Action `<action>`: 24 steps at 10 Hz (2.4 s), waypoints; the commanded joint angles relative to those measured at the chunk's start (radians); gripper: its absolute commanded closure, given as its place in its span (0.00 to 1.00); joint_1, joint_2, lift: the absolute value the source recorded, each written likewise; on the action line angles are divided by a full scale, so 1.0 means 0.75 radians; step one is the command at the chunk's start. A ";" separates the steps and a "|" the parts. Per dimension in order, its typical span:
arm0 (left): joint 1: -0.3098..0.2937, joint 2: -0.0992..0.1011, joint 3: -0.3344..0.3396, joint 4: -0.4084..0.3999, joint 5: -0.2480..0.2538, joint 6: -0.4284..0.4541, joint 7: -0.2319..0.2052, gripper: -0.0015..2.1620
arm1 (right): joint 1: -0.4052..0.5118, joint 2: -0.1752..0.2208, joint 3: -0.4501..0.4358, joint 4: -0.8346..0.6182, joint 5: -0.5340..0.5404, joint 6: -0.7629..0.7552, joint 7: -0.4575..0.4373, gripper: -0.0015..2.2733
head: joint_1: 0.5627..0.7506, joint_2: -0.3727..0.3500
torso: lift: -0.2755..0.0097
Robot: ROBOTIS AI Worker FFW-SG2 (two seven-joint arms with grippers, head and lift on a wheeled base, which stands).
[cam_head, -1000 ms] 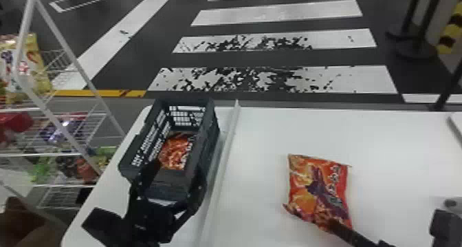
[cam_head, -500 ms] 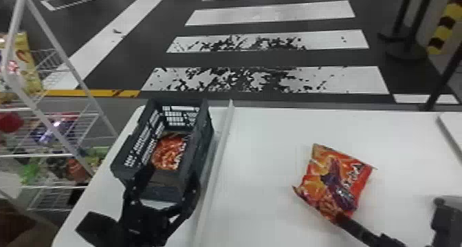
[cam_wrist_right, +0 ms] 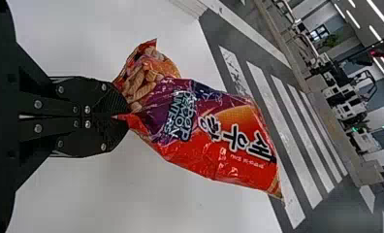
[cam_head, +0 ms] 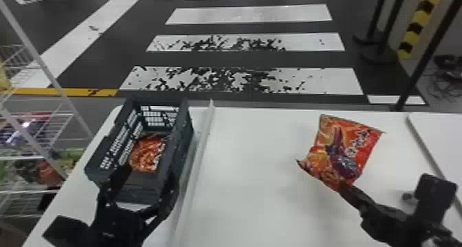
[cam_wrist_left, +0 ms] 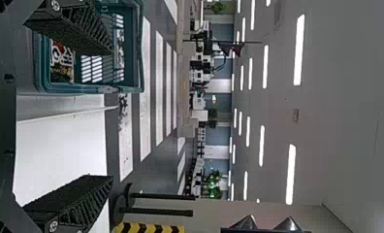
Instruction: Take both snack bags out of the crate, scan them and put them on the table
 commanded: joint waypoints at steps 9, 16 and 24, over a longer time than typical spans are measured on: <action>-0.031 0.031 0.004 0.040 0.040 0.000 -0.002 0.04 | -0.001 -0.332 0.647 0.101 1.536 -0.041 -0.489 0.99 | 0.70 0.58 | 0.64; -0.042 0.041 0.004 0.056 0.050 0.000 -0.002 0.04 | 0.035 -0.430 0.913 0.221 1.904 -0.164 -0.434 0.64 | 0.70 0.66 | 0.64; -0.044 0.043 0.000 0.048 0.048 0.008 -0.002 0.04 | 0.039 -0.397 0.678 0.074 1.720 -0.009 -0.380 0.02 | 0.70 0.63 | 0.64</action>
